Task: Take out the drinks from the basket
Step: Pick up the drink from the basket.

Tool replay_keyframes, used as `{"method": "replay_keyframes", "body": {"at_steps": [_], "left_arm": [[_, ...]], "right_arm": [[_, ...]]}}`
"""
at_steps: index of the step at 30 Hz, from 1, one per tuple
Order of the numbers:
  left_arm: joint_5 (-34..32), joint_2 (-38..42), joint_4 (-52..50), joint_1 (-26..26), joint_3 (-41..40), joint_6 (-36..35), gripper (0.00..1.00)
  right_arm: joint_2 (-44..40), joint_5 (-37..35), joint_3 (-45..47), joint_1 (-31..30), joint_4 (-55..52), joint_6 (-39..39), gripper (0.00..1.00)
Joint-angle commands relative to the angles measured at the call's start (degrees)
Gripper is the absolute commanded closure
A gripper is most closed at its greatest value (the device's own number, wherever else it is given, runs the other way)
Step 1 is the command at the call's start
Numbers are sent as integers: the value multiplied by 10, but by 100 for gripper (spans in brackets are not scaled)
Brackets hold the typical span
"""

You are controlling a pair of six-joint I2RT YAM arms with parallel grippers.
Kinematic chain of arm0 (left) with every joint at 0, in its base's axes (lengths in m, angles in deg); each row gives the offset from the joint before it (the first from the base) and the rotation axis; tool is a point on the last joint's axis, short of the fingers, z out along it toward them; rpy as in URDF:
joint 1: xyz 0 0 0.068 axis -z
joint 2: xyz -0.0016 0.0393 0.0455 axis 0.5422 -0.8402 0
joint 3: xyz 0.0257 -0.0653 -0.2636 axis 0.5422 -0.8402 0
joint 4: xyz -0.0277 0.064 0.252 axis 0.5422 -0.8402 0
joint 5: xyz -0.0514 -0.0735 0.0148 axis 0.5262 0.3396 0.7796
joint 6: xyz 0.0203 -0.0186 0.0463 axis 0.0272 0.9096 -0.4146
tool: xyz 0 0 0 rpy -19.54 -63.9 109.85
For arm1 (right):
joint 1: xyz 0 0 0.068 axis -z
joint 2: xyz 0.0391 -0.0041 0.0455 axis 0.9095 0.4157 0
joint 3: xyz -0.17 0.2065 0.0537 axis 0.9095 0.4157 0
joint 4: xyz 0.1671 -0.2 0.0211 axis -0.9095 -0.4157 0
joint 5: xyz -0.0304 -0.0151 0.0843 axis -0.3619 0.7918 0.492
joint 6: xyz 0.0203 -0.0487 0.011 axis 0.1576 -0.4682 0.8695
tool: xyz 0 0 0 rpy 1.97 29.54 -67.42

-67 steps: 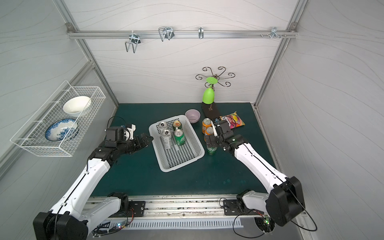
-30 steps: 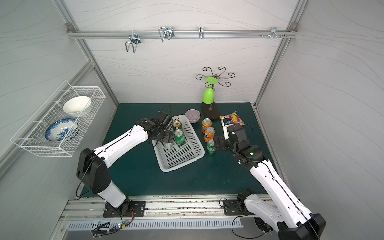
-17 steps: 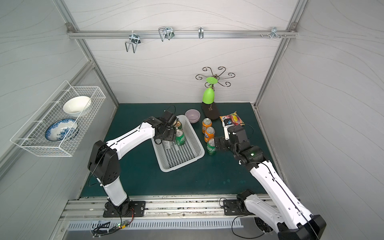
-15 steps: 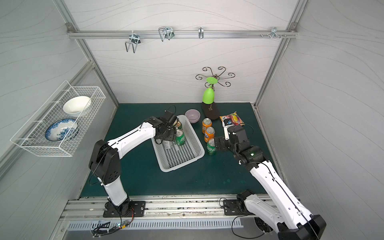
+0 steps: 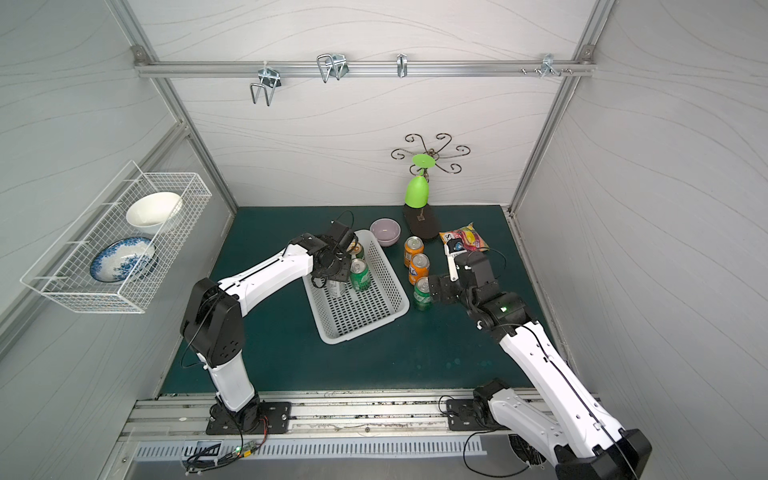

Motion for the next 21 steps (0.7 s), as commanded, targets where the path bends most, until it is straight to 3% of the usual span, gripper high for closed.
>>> {"method": "replay_keyframes", "body": {"at_steps": [1,21], "left_arm": [[-4,15,14,2,10,-11,49],[47,209,-13,2,-49,-33,57]], "right_arm": [[-9,-4,1,4,-7,-2,1],[-5,16,0,4,-2,0,1]]}}
